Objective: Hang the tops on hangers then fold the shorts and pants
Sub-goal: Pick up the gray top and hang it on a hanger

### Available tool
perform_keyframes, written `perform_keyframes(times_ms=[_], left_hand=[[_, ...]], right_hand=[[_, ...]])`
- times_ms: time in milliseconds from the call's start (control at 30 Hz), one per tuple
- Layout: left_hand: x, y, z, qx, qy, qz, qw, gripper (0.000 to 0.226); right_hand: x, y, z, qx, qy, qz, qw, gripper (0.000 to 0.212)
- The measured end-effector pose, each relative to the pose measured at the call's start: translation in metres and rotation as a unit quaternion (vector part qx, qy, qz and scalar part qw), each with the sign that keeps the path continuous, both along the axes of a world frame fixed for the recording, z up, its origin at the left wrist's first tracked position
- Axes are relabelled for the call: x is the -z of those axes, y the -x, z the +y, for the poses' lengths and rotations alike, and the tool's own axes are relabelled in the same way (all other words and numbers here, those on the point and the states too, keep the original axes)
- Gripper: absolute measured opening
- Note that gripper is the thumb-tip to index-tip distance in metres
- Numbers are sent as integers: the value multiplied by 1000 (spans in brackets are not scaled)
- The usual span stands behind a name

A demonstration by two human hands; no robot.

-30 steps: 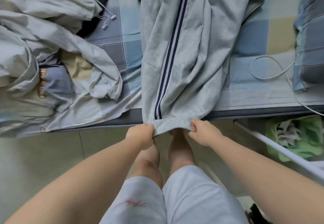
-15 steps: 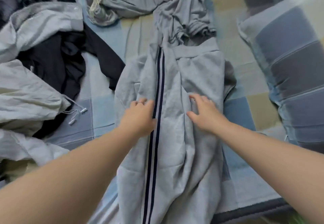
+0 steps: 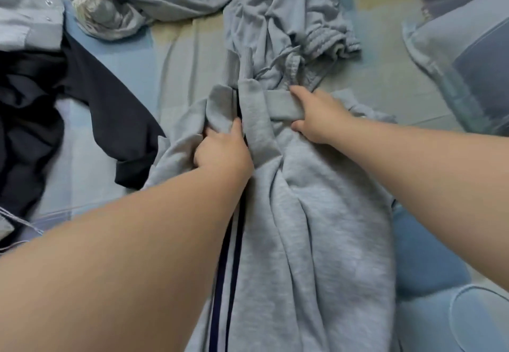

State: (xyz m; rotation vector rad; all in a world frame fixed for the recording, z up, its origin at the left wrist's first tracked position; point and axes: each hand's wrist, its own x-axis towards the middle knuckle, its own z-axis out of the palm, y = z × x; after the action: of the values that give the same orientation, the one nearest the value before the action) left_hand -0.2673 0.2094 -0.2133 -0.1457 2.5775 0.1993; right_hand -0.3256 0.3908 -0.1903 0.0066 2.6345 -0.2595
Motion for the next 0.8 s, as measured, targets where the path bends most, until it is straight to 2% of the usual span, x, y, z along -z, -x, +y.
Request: perform_keyframes(times_ms=[100,167,233,400,467,567,667,700,800], left_hand=[[-5,8,-7,25,2,-11,1000,94],[-4,11,-4,14,6,-19,1000,92],[-5,13,0,3,8,-29,1000,93],[-14,1,-2,-15,-22,11,1000,90],[-20,-19,-4,-23,-48,48,997,83],[-26,-56,-5,2,-72,60,996,78],[-25,-77,-14,49,-57,26,997,80],[-23,-78,-16,49,-56,25,997,80],[-10,-79,-13,43,-45,33,998,82]], right_hand=[[3,2,-1,33,7,9,999,50],[4,1,2,37,28,31,998,28],[1,-4,5,49,72,64,994,16],[-19,-39,13,67,156,124,978,20],[-29,-54,12,50,160,123,978,20],[-37,-55,7,24,132,112,985,5],[-37,-33,-6,0,61,48,997,58],[-32,-26,-11,-6,52,24,998,70],[-6,-16,-17,7,20,-18,1000,79]])
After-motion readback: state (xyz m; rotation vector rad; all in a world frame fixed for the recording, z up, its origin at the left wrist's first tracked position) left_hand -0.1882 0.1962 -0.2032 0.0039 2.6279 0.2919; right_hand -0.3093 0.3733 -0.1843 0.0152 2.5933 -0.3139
